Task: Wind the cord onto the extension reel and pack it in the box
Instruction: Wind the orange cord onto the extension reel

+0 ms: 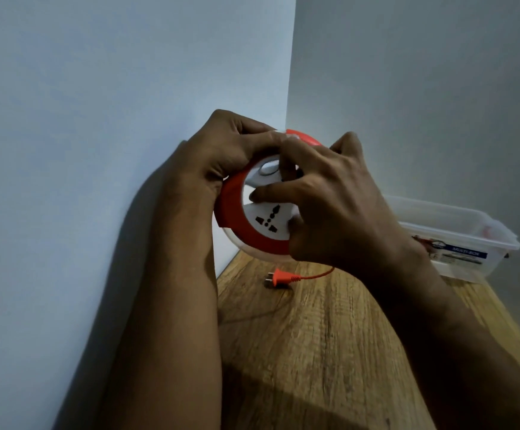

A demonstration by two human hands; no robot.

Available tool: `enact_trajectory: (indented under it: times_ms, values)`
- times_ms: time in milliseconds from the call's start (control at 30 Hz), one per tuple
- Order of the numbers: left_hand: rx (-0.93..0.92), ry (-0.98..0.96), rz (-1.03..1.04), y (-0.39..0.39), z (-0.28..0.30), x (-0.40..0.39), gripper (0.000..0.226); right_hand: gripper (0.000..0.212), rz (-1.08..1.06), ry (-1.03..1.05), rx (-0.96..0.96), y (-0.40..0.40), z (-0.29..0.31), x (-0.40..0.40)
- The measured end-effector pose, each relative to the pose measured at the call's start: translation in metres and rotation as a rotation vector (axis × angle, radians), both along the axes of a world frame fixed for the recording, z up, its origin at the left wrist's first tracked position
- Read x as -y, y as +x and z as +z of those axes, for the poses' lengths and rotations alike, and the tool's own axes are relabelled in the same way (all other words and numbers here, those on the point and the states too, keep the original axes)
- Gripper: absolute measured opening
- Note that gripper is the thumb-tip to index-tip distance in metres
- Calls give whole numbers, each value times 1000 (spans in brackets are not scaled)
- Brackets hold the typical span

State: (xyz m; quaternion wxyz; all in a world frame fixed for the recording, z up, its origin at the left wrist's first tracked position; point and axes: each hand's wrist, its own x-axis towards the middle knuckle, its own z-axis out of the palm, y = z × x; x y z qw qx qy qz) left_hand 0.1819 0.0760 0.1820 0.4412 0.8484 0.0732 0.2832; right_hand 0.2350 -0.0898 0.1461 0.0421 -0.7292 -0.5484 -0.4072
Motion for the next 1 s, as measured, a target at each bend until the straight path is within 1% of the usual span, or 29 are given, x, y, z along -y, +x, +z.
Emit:
enact_trajectory:
  times_ms: [167, 333, 467, 600, 700, 833, 1000]
  values:
    - [1, -34, 11, 0, 0, 1, 17, 51, 38, 72, -70, 0, -5, -4]
    - [-8, -51, 12, -1, 0, 3, 18, 45, 91, 95, -81, 1, -5, -4]
    - [-15, -54, 12, -2, 0, 5, 16, 46, 106, 102, -94, 2, -7, -5]
    - [-27, -49, 24, -1, 0, 4, 29, 48, 121, 107, -125, 2, -8, -5]
    - [-28, -54, 33, -1, 1, 5, 28, 51, 122, 128, -143, 3, -9, -4]
    - [-3, -76, 74, -1, 1, 6, 27, 51, 135, 268, -182, 3, -11, -4]
    - [71, -110, 112, 3, -1, 9, 23, 50, 52, 461, -251, -4, -15, -12]
